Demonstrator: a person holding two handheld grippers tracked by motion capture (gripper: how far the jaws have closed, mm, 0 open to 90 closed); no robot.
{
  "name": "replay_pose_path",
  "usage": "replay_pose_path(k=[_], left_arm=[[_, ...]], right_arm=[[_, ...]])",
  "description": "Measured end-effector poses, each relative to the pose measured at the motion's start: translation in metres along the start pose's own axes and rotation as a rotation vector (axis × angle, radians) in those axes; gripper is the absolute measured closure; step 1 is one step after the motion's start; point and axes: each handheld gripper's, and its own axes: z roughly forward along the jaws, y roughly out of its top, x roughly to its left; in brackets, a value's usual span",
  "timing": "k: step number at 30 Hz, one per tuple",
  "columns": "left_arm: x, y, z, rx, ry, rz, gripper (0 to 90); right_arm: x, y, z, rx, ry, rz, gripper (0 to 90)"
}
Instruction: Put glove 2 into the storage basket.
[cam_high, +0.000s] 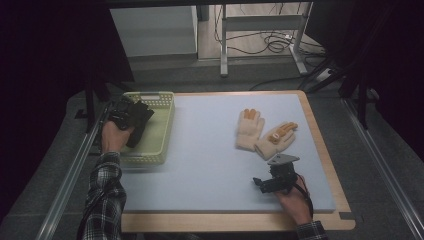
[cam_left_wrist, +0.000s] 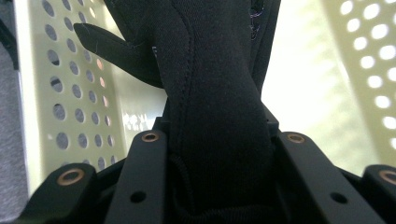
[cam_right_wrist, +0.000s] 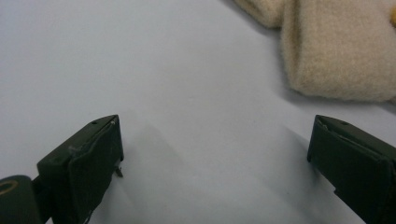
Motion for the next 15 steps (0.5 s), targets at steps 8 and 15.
replay_pose_path(k=[8,15], left_arm=[[-0.006,0.0,0.019,0.061,0.04,0.074,26.9],[0.002,-0.008,0.004,-0.014,-0.011,0.034,13.8]], right_arm=[[0.0,0.0,0.0,0.0,0.0,0.0,3.2],[0.0,0.0,0.0,0.0,-0.001,0.0,3.2]])
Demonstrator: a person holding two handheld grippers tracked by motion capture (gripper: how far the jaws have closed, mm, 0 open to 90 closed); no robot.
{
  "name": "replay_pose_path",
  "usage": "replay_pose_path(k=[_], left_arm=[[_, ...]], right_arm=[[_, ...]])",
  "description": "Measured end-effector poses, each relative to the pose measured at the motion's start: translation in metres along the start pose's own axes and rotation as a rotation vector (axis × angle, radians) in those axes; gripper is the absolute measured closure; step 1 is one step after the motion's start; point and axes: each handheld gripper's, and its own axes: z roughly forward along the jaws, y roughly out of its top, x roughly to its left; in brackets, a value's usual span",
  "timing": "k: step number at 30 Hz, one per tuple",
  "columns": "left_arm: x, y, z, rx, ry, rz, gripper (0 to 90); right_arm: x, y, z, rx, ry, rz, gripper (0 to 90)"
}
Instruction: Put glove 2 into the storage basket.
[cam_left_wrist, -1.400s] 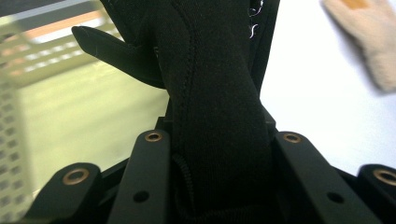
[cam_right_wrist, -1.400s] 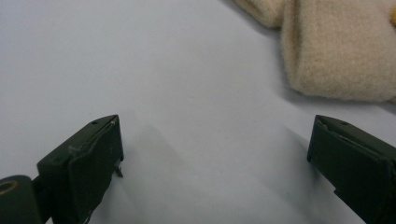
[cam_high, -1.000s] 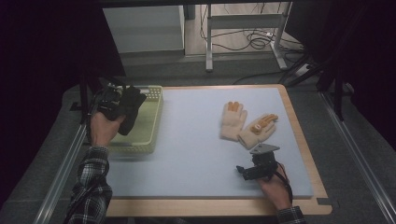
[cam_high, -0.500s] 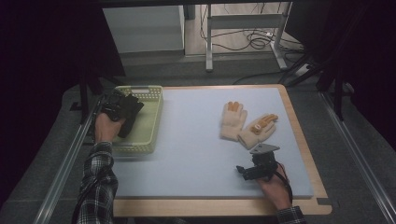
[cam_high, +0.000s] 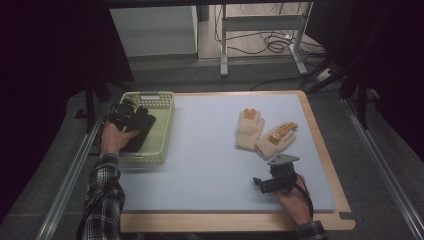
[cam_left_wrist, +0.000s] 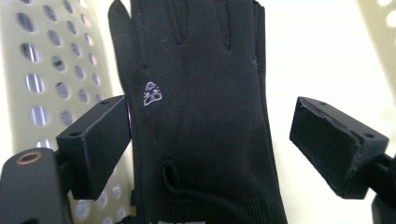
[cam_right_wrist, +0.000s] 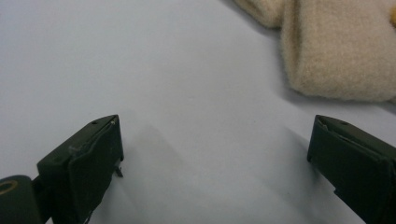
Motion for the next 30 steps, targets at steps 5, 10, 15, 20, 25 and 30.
replay_pose_path(k=[5,10,15,20,25,30], left_arm=[[0.0,-0.004,-0.003,-0.024,-0.083,0.0,36.9],[-0.01,0.002,0.011,0.066,-0.056,0.054,55.8],[-0.01,0.007,0.02,0.104,0.03,0.064,64.4],[-0.006,0.005,0.023,0.097,0.073,0.049,68.5],[-0.003,0.004,0.015,0.053,0.019,0.011,56.9],[-0.001,0.001,0.003,-0.048,-0.058,-0.02,40.7]], right_arm=[[0.0,0.0,0.0,0.0,0.0,0.0,3.2],[0.0,0.0,0.0,0.0,0.0,0.0,3.2],[0.0,0.0,0.0,0.0,0.0,0.0,3.2],[0.0,0.0,0.0,-0.001,0.001,0.0,3.2],[0.0,0.0,0.0,0.0,0.0,0.0,3.2],[0.0,0.0,0.0,0.0,0.0,0.0,3.2]])
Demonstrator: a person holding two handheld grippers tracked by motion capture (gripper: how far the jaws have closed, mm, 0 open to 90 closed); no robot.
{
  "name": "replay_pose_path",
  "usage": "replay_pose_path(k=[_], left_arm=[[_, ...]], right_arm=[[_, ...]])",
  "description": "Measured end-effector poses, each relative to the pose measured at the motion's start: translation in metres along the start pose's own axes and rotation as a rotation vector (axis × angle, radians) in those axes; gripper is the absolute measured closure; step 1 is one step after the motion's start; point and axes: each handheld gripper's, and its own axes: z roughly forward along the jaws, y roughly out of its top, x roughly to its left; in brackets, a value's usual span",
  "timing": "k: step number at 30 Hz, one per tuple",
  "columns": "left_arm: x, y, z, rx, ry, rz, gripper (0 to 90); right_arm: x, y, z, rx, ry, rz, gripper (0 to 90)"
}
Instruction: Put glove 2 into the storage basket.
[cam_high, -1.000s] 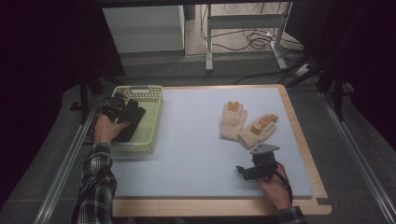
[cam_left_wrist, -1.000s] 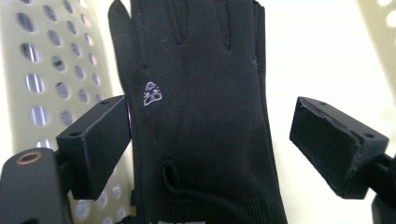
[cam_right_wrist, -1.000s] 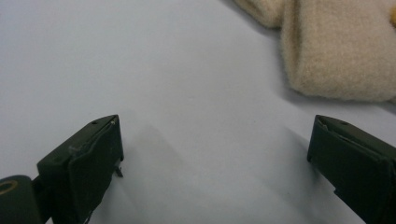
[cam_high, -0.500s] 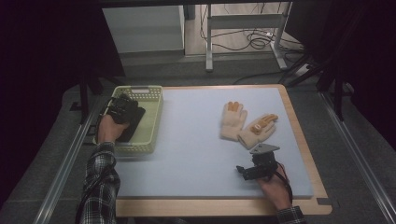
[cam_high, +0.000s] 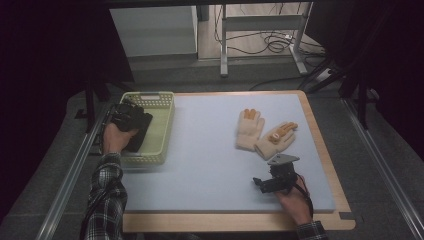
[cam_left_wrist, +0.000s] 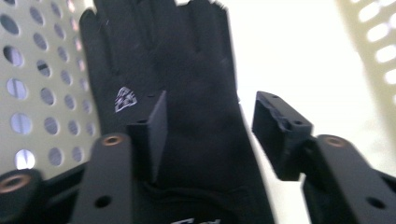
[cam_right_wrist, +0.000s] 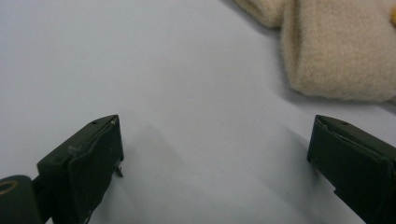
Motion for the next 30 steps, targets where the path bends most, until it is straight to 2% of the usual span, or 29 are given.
replay_pose_path(k=[3,8,14,21,27,30], left_arm=[[-0.002,-0.002,-0.005,-0.045,-0.032,-0.002,34.6],[-0.009,-0.006,-0.012,-0.105,-0.11,-0.007,25.1],[-0.017,-0.013,-0.022,-0.158,-0.169,0.003,17.4],[-0.028,-0.02,-0.037,-0.219,-0.216,0.023,8.2],[-0.046,-0.028,-0.054,-0.272,-0.263,0.066,4.2],[-0.056,-0.031,-0.06,-0.263,-0.263,0.119,2.5]], right_arm=[[0.0,0.0,0.0,0.0,0.0,0.0,3.2],[0.0,0.0,0.0,0.001,0.0,-0.001,3.2],[0.0,0.0,0.0,0.001,0.0,-0.001,3.2],[0.0,0.0,0.0,0.001,-0.001,-0.001,3.2],[0.0,0.0,0.0,0.003,-0.001,-0.001,3.2],[0.0,0.0,0.0,0.003,-0.001,-0.001,3.2]])
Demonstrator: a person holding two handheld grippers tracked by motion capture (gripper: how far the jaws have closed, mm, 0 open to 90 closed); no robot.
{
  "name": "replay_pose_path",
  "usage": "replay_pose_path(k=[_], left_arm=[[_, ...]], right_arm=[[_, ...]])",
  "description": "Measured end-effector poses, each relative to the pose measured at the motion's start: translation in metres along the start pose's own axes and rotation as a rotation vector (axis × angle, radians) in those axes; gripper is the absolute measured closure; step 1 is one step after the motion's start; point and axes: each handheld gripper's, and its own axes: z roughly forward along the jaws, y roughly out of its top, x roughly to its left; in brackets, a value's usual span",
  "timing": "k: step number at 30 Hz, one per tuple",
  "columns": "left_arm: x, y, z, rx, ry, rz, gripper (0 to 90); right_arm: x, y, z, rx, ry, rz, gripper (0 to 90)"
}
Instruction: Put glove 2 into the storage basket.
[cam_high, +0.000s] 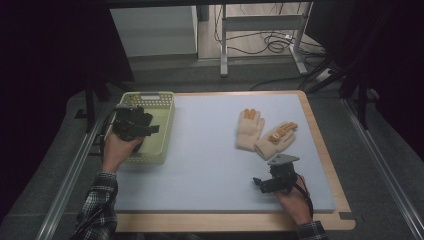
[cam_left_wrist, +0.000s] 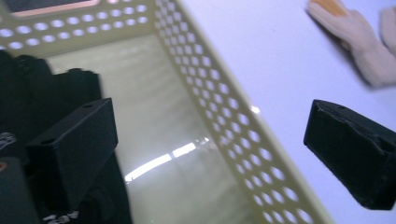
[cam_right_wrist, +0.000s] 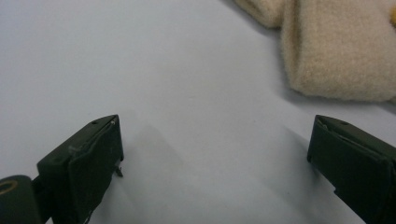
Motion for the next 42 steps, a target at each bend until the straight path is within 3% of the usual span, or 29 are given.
replay_pose_path(k=[12,21,27,33,42], left_arm=[[-0.054,-0.007,-0.01,-0.045,-0.073,0.12,0.0],[-0.099,-0.03,-0.001,-0.062,-0.149,0.194,0.0],[-0.122,-0.048,0.01,-0.043,-0.153,0.25,0.0],[-0.138,-0.065,0.02,-0.046,-0.181,0.266,0.0],[-0.151,-0.102,0.049,0.017,-0.127,0.315,0.0]], right_arm=[[0.0,0.0,0.0,0.0,0.0,0.0,3.2],[0.0,0.0,0.0,0.001,0.0,0.001,3.2],[0.0,0.0,0.0,0.001,0.0,0.001,3.2],[0.0,0.0,0.0,0.001,0.0,0.0,3.2],[0.0,0.0,0.0,0.001,-0.001,0.0,3.1]])
